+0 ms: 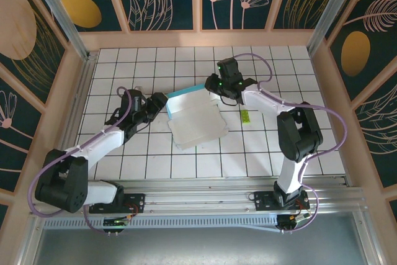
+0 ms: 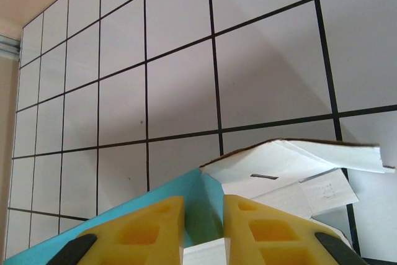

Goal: Fold the paper box

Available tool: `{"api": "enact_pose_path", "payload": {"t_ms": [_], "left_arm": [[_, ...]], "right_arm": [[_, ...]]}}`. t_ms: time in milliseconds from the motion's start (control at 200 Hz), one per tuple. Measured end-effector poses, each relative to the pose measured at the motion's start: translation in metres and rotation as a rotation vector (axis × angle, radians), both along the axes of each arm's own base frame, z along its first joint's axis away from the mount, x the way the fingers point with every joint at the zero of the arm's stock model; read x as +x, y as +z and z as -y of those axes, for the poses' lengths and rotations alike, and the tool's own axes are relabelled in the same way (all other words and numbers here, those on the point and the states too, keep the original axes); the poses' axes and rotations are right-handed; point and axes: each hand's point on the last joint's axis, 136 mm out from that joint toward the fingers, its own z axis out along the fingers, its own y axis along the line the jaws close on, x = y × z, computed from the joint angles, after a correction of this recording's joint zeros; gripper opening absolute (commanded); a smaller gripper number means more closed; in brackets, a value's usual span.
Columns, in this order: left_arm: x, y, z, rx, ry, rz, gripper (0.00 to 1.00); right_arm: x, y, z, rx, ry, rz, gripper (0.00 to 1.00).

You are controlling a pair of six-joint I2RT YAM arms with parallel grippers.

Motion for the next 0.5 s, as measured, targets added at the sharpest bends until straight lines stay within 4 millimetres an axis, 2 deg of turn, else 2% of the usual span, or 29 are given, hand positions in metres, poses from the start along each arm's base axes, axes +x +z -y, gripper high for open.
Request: {"api": "enact_pose_path", "payload": {"t_ms": [305,501], "left_arm": [[0.016,-0.017,0.007,-0.012,0.007,-0.019,0.49],[0.026,-0.015,0.008,-0.027,0.019,0.0,0.41]], "right_arm": [[-0.016,0.0,-0.005,-0.001,0.021,0.007,0.23],[-0.017,0.0,-0.005,-0.007,0.012,0.018,0.23]]}}
